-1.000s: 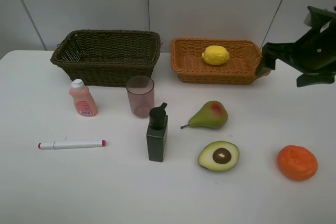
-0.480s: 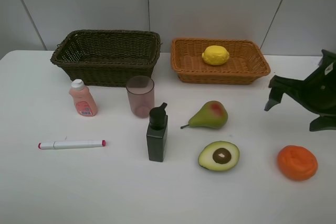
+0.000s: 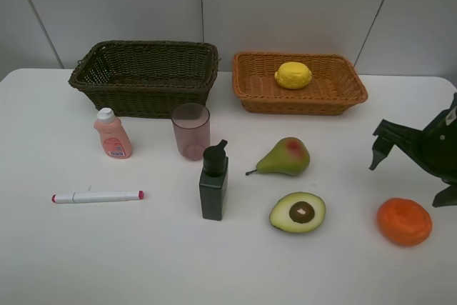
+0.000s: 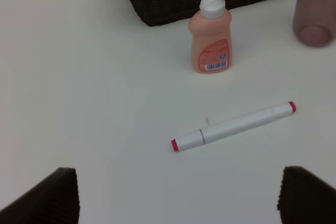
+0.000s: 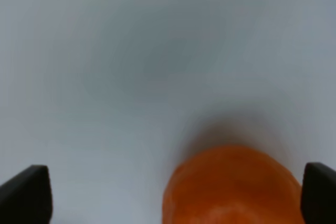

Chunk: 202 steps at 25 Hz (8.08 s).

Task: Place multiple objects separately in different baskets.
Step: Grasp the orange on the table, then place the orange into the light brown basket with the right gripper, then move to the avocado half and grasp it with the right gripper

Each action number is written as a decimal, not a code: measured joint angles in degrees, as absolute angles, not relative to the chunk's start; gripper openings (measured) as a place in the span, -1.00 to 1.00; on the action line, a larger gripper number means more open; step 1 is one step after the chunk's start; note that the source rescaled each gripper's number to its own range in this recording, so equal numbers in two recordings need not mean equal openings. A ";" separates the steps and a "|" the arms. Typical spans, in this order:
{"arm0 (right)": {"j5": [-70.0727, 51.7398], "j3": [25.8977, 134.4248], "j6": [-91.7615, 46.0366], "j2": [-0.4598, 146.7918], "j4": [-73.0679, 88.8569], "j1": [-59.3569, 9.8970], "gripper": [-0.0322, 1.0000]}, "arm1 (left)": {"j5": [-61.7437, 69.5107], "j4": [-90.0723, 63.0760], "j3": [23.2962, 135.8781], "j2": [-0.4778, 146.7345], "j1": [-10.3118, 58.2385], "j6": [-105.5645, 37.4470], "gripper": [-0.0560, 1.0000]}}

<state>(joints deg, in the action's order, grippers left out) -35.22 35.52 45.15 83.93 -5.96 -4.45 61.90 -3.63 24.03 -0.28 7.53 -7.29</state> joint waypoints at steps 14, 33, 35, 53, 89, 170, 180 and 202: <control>-24.64 25.55 48.49 83.76 -1.34 -4.45 1.00 | 61.90 -3.63 24.03 -0.28 7.53 -7.29 1.00; -24.27 24.38 49.25 85.08 -2.18 -4.45 0.99 | 61.90 -3.63 24.03 -0.28 7.53 -7.29 1.00; -24.27 24.38 49.25 85.08 -2.20 -4.45 0.84 | 61.90 -3.63 24.03 -0.28 7.53 -7.29 1.00; -23.81 24.38 49.25 85.08 -2.20 -4.45 -0.24 | 61.90 -3.63 24.03 -0.28 7.53 -7.29 1.00; -37.62 43.26 29.74 85.34 2.28 -4.45 -0.24 | 61.90 -3.63 24.03 -0.28 7.53 -7.29 1.00; -34.49 94.23 0.55 123.40 14.45 -4.51 1.00 | 61.90 -3.63 24.03 -0.28 7.53 -7.29 1.00; -35.51 94.23 -0.43 121.50 16.90 -4.63 1.00 | 61.90 -3.63 24.03 -0.28 7.53 -7.29 1.00; -45.65 73.56 -3.17 94.92 7.51 -15.34 1.00 | 61.90 -3.63 24.03 -0.28 7.53 -7.29 1.00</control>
<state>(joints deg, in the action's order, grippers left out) -45.65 73.56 -3.17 94.92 7.51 -15.34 61.90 -3.63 24.03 -0.28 7.53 -7.29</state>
